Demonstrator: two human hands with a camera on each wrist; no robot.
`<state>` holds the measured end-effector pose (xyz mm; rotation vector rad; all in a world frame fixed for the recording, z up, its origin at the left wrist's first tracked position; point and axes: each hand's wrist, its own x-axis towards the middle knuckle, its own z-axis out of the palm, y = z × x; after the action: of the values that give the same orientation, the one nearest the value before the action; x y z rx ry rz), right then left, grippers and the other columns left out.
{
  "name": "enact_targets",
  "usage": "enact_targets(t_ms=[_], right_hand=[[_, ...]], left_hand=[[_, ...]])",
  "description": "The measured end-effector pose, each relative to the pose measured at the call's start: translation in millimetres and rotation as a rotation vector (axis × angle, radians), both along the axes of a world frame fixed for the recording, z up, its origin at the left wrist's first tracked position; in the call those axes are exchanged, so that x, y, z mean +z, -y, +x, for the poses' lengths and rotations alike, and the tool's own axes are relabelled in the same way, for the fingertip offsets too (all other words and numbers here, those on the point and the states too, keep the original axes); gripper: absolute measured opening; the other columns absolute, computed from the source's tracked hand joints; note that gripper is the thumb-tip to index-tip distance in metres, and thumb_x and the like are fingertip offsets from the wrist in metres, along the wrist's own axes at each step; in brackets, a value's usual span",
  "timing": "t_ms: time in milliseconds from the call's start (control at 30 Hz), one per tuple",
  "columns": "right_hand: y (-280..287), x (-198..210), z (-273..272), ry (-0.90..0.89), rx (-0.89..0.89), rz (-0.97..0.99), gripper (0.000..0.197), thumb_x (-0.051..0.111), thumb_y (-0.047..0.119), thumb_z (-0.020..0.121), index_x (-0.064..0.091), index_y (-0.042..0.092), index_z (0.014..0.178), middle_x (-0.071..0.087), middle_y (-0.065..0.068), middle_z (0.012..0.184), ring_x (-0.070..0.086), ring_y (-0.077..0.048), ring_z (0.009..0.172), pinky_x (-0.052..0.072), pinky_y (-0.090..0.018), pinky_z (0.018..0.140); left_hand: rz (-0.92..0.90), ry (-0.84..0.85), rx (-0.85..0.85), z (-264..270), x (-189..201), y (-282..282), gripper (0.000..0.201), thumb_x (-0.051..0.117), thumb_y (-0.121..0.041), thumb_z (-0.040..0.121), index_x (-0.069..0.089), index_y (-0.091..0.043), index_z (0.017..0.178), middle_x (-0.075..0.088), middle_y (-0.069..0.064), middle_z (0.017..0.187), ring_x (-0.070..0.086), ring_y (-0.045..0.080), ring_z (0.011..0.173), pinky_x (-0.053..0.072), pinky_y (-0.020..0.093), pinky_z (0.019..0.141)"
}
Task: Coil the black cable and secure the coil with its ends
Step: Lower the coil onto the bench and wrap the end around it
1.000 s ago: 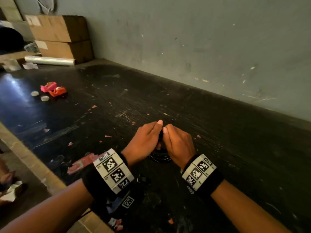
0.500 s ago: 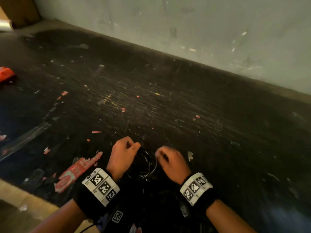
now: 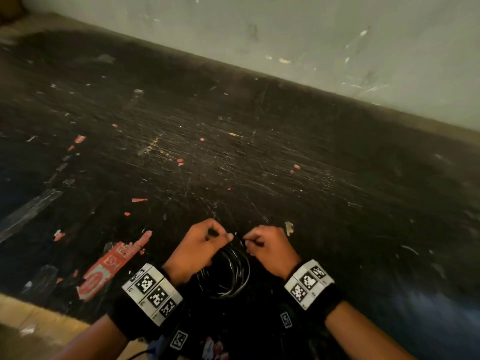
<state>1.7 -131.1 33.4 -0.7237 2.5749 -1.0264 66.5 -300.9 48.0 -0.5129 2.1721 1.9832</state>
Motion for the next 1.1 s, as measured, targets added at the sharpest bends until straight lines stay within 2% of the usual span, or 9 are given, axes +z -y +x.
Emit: enact_targets(t_ms=[267, 400, 467, 566, 633, 700, 800, 900, 1100], right_hand=[[-55.8, 55.9, 11.0, -0.175, 0.044, -0.120, 0.009, 0.066, 0.011, 0.082, 0.071, 0.016, 0.088, 0.068, 0.001, 0.084, 0.063, -0.007, 0.079, 0.049, -0.022, 0.072], [-86.7, 60.8, 15.7, -0.092, -0.224, -0.154, 0.012, 0.062, 0.010, 0.082, 0.065, 0.017, 0.073, 0.070, -0.001, 0.075, 0.065, -0.011, 0.073, 0.051, -0.028, 0.067], [-99.9, 63.7, 13.3, 0.018, -0.365, -0.192, 0.017, 0.061, 0.009, 0.081, 0.062, 0.019, 0.067, 0.066, 0.000, 0.069, 0.062, -0.010, 0.067, 0.047, -0.021, 0.058], [-119.2, 72.5, 10.4, 0.180, -0.484, -0.294, 0.016, 0.058, 0.010, 0.083, 0.062, 0.016, 0.069, 0.062, 0.001, 0.065, 0.058, -0.006, 0.057, 0.040, -0.011, 0.043], [-131.9, 75.7, 9.1, 0.241, -0.533, -0.365, 0.012, 0.057, 0.011, 0.083, 0.064, 0.012, 0.073, 0.062, -0.001, 0.064, 0.058, -0.008, 0.056, 0.044, -0.015, 0.044], [-141.0, 76.6, 7.0, 0.271, -0.575, -0.428, 0.013, 0.056, 0.013, 0.083, 0.063, 0.014, 0.071, 0.063, -0.005, 0.068, 0.059, -0.013, 0.062, 0.051, -0.029, 0.057], [-154.2, 85.7, 8.3, 0.362, -0.489, -0.649, 0.017, 0.053, 0.006, 0.087, 0.061, 0.017, 0.077, 0.064, -0.006, 0.071, 0.060, -0.014, 0.060, 0.048, -0.029, 0.058], [-176.7, 101.5, 10.5, 0.441, -0.235, -0.840, 0.022, 0.052, -0.006, 0.087, 0.065, 0.012, 0.090, 0.069, -0.004, 0.078, 0.067, -0.014, 0.067, 0.055, -0.022, 0.063], [-207.5, 122.9, 1.7, 0.296, 0.024, -0.683, 0.027, 0.058, -0.016, 0.079, 0.060, 0.006, 0.095, 0.067, -0.003, 0.090, 0.068, -0.009, 0.086, 0.053, -0.019, 0.077]], left_hand=[[-0.021, -0.190, -0.160, -5.3, 22.2, -72.6, 0.021, 0.057, -0.019, 0.091, 0.054, -0.012, 0.071, 0.048, -0.009, 0.047, 0.043, 0.005, 0.045, 0.031, 0.022, 0.043], [-0.233, -0.395, -0.238, -6.2, 29.3, -114.3, 0.036, 0.057, -0.005, 0.089, 0.045, -0.021, 0.059, 0.050, -0.015, 0.051, 0.042, -0.003, 0.051, 0.033, 0.014, 0.053], [-0.270, -0.449, -0.243, -7.9, 33.1, -135.5, 0.037, 0.056, -0.004, 0.089, 0.047, -0.021, 0.058, 0.052, -0.015, 0.052, 0.044, -0.004, 0.051, 0.032, 0.012, 0.052], [-0.295, -0.528, -0.234, -9.7, 37.6, -158.2, 0.024, 0.055, -0.018, 0.087, 0.056, -0.006, 0.067, 0.058, 0.002, 0.057, 0.050, 0.006, 0.054, 0.041, 0.027, 0.053], [-0.298, -0.570, -0.215, -10.0, 40.0, -172.1, 0.026, 0.055, -0.023, 0.087, 0.056, -0.003, 0.070, 0.059, 0.014, 0.062, 0.051, 0.013, 0.056, 0.043, 0.038, 0.055], [-0.304, -0.619, -0.213, -6.8, 46.8, -187.0, 0.024, 0.055, -0.020, 0.088, 0.054, -0.004, 0.070, 0.057, 0.011, 0.058, 0.049, 0.008, 0.056, 0.041, 0.038, 0.052], [-0.263, -0.578, -0.145, -6.5, 58.5, -198.5, 0.025, 0.055, -0.019, 0.090, 0.053, -0.007, 0.068, 0.053, 0.002, 0.057, 0.048, 0.009, 0.056, 0.039, 0.035, 0.051], [0.019, -0.394, -0.044, -9.6, 72.7, -199.6, 0.031, 0.052, -0.012, 0.093, 0.059, -0.020, 0.063, 0.048, -0.003, 0.056, 0.044, 0.008, 0.049, 0.035, 0.021, 0.043], [0.174, -0.224, -0.092, -15.8, 100.0, -207.6, 0.021, 0.051, -0.016, 0.093, 0.061, -0.015, 0.074, 0.048, 0.002, 0.059, 0.040, 0.008, 0.045, 0.026, 0.018, 0.036]])
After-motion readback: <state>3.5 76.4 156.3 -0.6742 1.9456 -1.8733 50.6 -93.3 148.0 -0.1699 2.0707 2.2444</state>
